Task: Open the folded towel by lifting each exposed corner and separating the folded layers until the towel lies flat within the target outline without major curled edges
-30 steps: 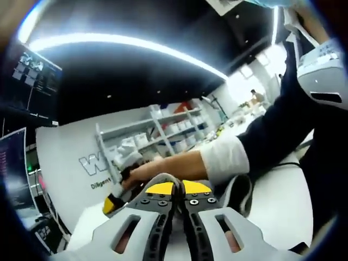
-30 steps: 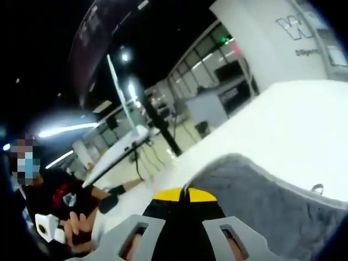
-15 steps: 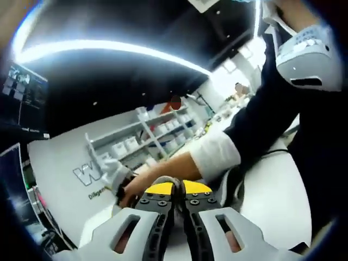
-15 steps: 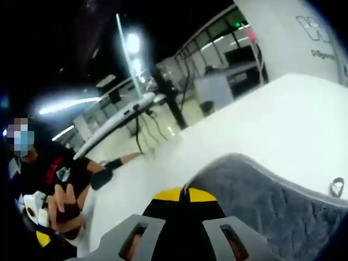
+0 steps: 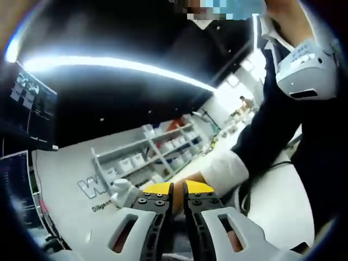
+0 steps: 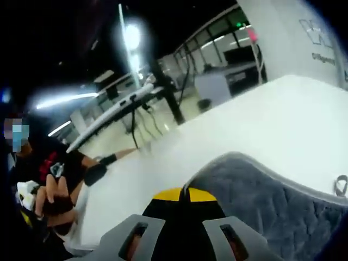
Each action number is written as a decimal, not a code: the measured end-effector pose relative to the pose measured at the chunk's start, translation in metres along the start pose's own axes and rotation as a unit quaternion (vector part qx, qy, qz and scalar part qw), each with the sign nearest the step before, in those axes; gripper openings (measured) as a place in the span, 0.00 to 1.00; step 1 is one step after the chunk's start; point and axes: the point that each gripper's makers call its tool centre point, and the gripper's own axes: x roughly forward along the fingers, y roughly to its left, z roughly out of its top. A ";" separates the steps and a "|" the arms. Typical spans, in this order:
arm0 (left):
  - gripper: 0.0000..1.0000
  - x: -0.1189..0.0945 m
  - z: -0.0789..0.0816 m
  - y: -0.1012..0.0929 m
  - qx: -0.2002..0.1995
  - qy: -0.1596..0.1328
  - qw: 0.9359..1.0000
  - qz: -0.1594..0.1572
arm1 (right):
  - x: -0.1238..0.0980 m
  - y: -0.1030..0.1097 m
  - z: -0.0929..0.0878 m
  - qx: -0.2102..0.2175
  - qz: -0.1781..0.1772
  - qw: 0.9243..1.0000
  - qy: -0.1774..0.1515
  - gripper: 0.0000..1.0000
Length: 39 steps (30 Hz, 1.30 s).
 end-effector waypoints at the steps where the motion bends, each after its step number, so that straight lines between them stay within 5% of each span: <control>1: 0.07 0.002 -0.006 0.001 0.005 0.017 1.000 0.004 | 0.001 0.000 -0.001 -0.004 -0.001 1.000 0.002 0.00; 7: 0.07 0.005 -0.033 0.007 -0.037 0.074 0.997 0.010 | 0.003 0.003 -0.001 -0.009 0.016 1.000 0.001 0.00; 11: 0.07 0.006 -0.049 0.006 -0.049 0.109 0.993 0.003 | 0.001 0.006 0.004 -0.002 0.037 0.999 -0.008 0.09; 17: 0.06 0.000 -0.060 0.010 -0.078 0.127 0.989 0.000 | -0.017 0.004 0.016 -0.003 0.036 0.999 -0.032 0.05; 20: 0.04 -0.005 -0.077 0.010 -0.086 0.166 0.982 -0.003 | -0.025 0.001 0.018 -0.017 0.026 0.999 -0.030 0.00; 23: 0.02 -0.009 -0.088 0.009 -0.080 0.194 0.978 -0.006 | -0.029 -0.011 0.018 -0.042 0.000 0.999 -0.021 0.00; 25: 0.01 -0.009 -0.085 0.013 -0.059 0.191 0.980 0.009 | -0.027 -0.018 0.021 -0.050 -0.004 0.999 -0.009 0.00; 27: 0.01 -0.008 -0.083 0.008 -0.081 0.185 0.979 -0.003 | -0.024 -0.021 0.023 -0.057 -0.004 0.998 0.001 0.00; 33: 0.01 -0.012 -0.102 0.005 -0.097 0.229 0.969 -0.003 | -0.013 -0.010 -0.009 -0.113 0.007 0.990 0.083 0.00; 39: 0.01 -0.023 -0.122 0.013 -0.111 0.280 0.953 0.018 | -0.014 0.002 -0.024 -0.130 0.000 0.988 0.089 0.00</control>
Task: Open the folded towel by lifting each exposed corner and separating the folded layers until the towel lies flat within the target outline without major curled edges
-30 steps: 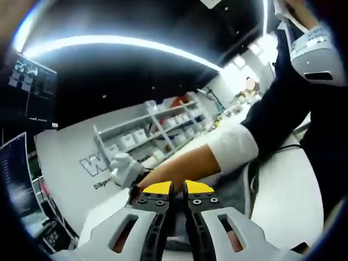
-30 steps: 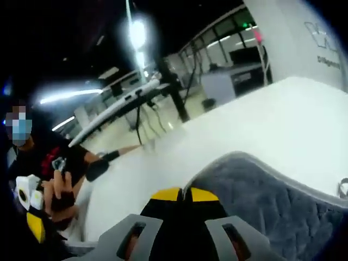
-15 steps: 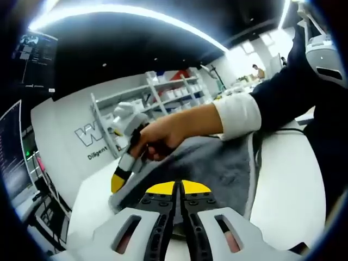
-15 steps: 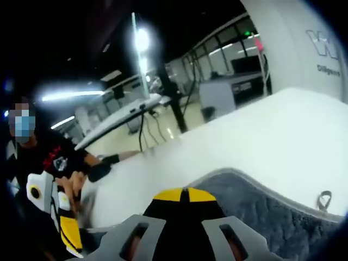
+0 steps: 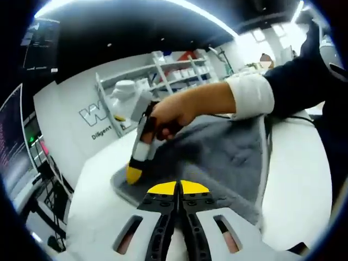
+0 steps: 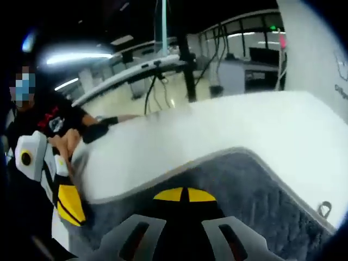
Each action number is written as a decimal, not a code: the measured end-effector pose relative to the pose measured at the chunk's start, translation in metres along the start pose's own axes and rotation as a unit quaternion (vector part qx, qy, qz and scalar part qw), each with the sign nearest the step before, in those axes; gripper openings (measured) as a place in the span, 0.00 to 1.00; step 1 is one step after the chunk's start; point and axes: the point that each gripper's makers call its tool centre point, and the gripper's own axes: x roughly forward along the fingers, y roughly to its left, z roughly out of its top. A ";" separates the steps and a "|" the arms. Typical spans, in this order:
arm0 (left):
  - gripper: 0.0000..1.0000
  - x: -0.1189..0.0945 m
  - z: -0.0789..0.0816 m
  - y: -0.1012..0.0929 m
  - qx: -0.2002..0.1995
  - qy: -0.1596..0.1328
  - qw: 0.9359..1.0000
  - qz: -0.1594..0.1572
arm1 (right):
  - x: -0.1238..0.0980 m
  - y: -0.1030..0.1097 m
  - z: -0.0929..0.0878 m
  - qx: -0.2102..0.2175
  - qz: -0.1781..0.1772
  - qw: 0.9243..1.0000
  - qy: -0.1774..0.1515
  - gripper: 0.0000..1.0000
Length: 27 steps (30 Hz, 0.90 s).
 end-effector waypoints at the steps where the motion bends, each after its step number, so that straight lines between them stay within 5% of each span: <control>1: 0.01 0.000 -0.007 0.000 -0.005 0.016 1.000 -0.005 | 0.001 -0.001 0.001 -0.009 -0.003 1.000 0.002 0.00; 6: 0.01 0.004 -0.023 0.003 0.005 0.051 0.999 0.001 | 0.005 -0.001 0.003 -0.046 -0.027 0.999 0.003 0.00; 14: 0.01 -0.003 -0.026 0.011 0.006 0.057 0.998 0.012 | -0.001 0.009 -0.002 -0.088 -0.054 0.995 0.003 0.00; 18: 0.01 -0.004 -0.028 0.014 0.006 0.061 0.998 0.015 | -0.012 0.008 0.013 -0.072 -0.028 0.997 -0.002 0.00; 22: 0.01 -0.005 -0.030 0.016 0.006 0.068 0.997 0.024 | -0.022 0.018 0.008 -0.080 0.007 0.997 0.017 0.00; 27: 0.01 -0.005 -0.031 0.019 0.010 0.072 0.997 0.032 | -0.022 0.045 -0.029 -0.106 0.058 0.990 0.078 0.00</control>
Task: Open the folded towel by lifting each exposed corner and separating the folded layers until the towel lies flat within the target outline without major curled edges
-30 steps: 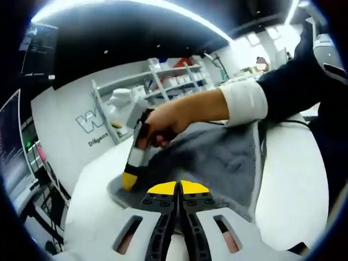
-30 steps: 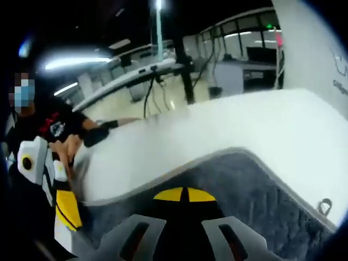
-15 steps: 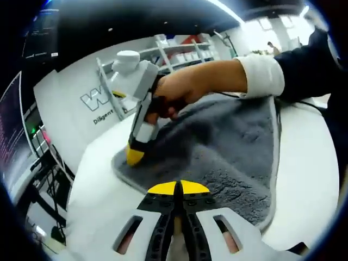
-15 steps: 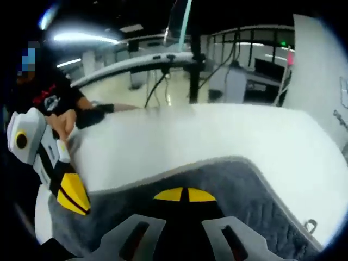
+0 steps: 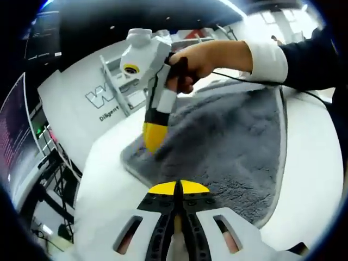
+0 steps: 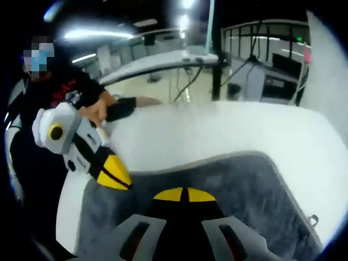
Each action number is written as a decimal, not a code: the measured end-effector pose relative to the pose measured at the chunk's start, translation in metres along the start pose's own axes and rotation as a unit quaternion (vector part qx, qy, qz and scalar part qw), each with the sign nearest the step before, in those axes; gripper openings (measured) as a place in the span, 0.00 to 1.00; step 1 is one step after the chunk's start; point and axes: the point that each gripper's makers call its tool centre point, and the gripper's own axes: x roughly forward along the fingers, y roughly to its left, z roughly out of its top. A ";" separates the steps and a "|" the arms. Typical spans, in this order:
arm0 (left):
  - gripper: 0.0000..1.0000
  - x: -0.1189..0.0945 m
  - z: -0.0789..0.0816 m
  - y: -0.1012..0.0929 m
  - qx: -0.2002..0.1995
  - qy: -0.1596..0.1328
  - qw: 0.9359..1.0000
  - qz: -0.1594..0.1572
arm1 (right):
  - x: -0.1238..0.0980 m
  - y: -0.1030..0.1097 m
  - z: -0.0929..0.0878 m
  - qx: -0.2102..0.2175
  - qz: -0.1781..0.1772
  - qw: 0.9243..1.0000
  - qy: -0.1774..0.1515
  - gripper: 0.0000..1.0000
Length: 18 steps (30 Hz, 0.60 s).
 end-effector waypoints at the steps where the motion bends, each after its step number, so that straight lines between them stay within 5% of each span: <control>1: 0.01 0.000 0.000 0.000 -0.002 0.001 1.000 0.000 | 0.003 0.002 -0.003 -0.008 0.002 1.000 0.007 0.00; 11: 0.01 -0.001 -0.006 0.010 -0.013 0.018 1.000 0.023 | 0.010 -0.015 0.009 -0.004 -0.011 1.000 -0.002 0.00; 15: 0.01 -0.002 -0.011 0.027 0.012 0.043 0.996 0.072 | 0.017 -0.030 0.022 -0.020 -0.045 0.999 -0.022 0.00; 18: 0.01 -0.001 0.000 0.014 -0.001 0.015 0.999 0.046 | 0.019 -0.034 0.027 0.002 -0.043 0.999 -0.030 0.00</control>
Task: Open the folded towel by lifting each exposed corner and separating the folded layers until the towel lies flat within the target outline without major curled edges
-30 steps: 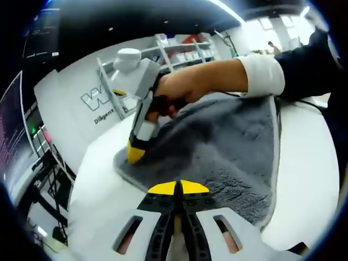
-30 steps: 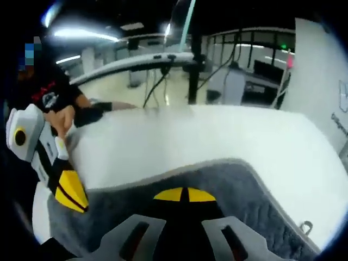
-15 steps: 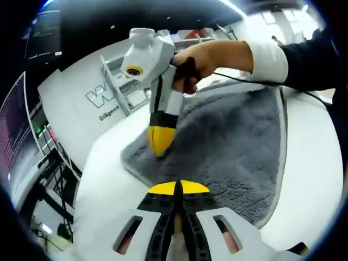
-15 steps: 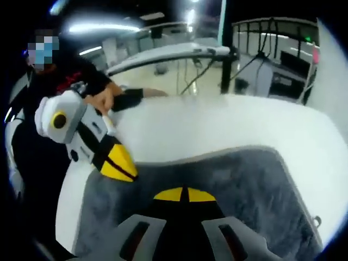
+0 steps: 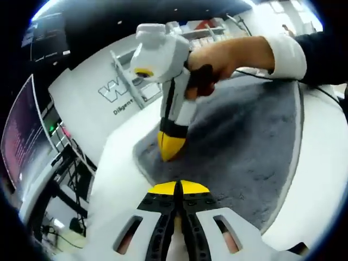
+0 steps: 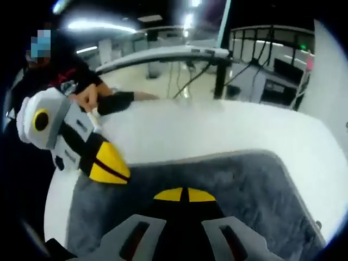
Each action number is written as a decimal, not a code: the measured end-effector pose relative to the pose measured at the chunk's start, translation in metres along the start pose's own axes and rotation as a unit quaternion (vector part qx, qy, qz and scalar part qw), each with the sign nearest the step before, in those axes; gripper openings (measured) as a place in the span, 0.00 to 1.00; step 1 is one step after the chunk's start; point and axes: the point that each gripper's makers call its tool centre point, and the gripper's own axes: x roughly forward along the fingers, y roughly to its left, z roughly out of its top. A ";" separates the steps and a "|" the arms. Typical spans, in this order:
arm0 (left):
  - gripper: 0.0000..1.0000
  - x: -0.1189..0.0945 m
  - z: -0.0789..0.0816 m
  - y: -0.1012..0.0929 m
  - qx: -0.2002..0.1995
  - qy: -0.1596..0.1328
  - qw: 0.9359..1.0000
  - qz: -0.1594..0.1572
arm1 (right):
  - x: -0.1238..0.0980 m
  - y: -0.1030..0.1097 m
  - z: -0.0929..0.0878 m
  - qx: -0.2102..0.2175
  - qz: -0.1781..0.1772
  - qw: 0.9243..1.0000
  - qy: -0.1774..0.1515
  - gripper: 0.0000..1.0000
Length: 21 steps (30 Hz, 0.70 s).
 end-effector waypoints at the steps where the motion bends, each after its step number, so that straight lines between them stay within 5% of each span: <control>1: 0.01 -0.002 0.004 -0.001 -0.008 -0.011 1.000 -0.008 | 0.000 -0.002 0.001 0.004 0.001 1.000 -0.002 0.00; 4: 0.01 -0.009 0.021 -0.005 -0.018 -0.060 0.998 -0.027 | 0.002 0.004 0.002 0.010 -0.001 1.000 -0.010 0.00; 8: 0.01 -0.011 0.024 -0.020 -0.024 -0.070 0.995 -0.073 | 0.001 0.015 -0.001 0.001 -0.003 1.000 -0.007 0.00; 13: 0.01 -0.008 0.015 -0.032 -0.031 -0.044 0.993 -0.106 | -0.001 0.031 0.008 -0.023 0.009 0.999 -0.031 0.00; 21: 0.00 -0.006 0.005 -0.034 -0.044 -0.016 0.992 -0.117 | 0.015 0.040 0.007 -0.050 0.004 0.999 -0.009 0.00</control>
